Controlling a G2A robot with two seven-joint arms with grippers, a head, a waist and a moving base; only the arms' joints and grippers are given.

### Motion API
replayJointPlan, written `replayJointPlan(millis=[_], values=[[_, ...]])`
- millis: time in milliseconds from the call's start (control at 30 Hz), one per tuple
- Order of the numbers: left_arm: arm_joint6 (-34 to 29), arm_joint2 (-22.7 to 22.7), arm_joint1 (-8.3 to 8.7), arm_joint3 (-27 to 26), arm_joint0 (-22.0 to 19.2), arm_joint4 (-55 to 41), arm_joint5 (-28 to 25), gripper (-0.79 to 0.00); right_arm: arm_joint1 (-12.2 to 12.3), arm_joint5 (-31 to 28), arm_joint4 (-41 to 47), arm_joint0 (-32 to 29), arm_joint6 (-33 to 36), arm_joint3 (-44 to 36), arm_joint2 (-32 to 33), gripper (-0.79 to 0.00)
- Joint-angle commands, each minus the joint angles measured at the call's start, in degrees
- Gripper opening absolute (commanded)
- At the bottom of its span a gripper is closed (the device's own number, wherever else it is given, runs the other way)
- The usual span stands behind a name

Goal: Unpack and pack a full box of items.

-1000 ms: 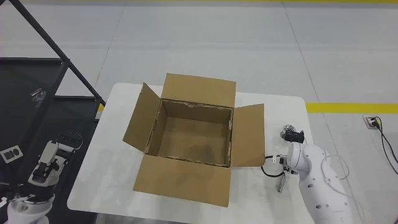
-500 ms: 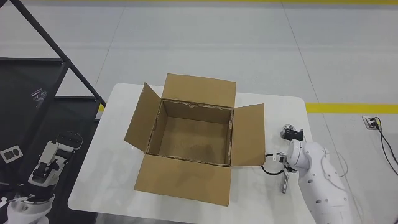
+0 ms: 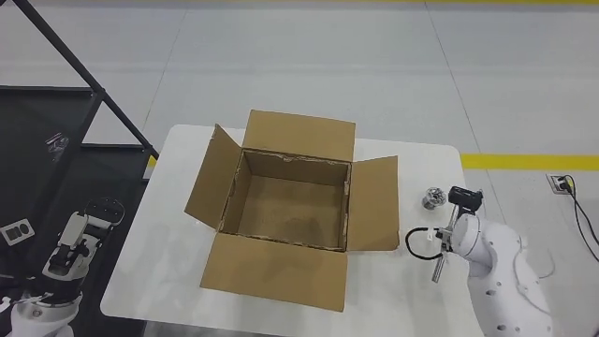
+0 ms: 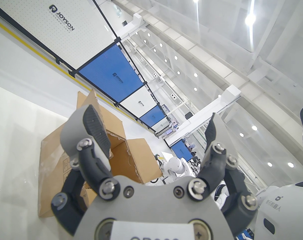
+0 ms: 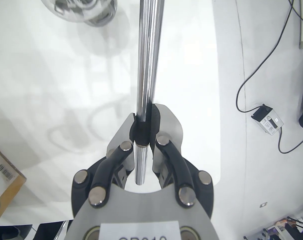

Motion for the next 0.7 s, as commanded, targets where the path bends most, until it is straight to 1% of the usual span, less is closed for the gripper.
replayJointPlan(millis=[0,67,167,233,333,433,500,567,667], values=[[0.0,0.0,0.0,0.0,0.0,0.0,0.0,0.0,0.0,1.6,1.6,-2.1,-1.8,-6.7,2.0,-0.785],[0.0,0.0,0.0,0.0,0.0,0.0,0.0,0.0,-0.1,3.4,3.6,-4.6,-4.8,-14.2,3.8,-0.785],[0.0,0.0,0.0,0.0,0.0,0.0,0.0,0.0,-0.4,5.3,6.6,-8.7,-9.6,-25.0,4.3,-0.785],[0.0,0.0,0.0,0.0,0.0,0.0,0.0,0.0,-0.7,5.6,7.8,-10.7,-12.9,-31.0,3.1,-0.785],[0.0,0.0,0.0,0.0,0.0,0.0,0.0,0.0,-1.0,5.0,7.7,-12.3,-18.0,-37.3,-1.1,-0.785],[0.0,0.0,0.0,0.0,0.0,0.0,0.0,0.0,-1.4,3.9,6.4,-12.2,-22.2,-41.0,-7.2,-0.785],[0.0,0.0,0.0,0.0,0.0,0.0,0.0,0.0,-1.6,2.5,5.5,-11.0,-23.6,-42.0,-11.7,-0.785],[0.0,0.0,0.0,0.0,0.0,0.0,0.0,0.0,-1.9,0.6,4.3,-8.6,-23.3,-41.5,-16.4,-0.785],[0.0,0.0,0.0,0.0,0.0,0.0,0.0,0.0,-2.7,-0.3,1.6,-2.7,-21.6,-38.0,-24.0,-0.785]])
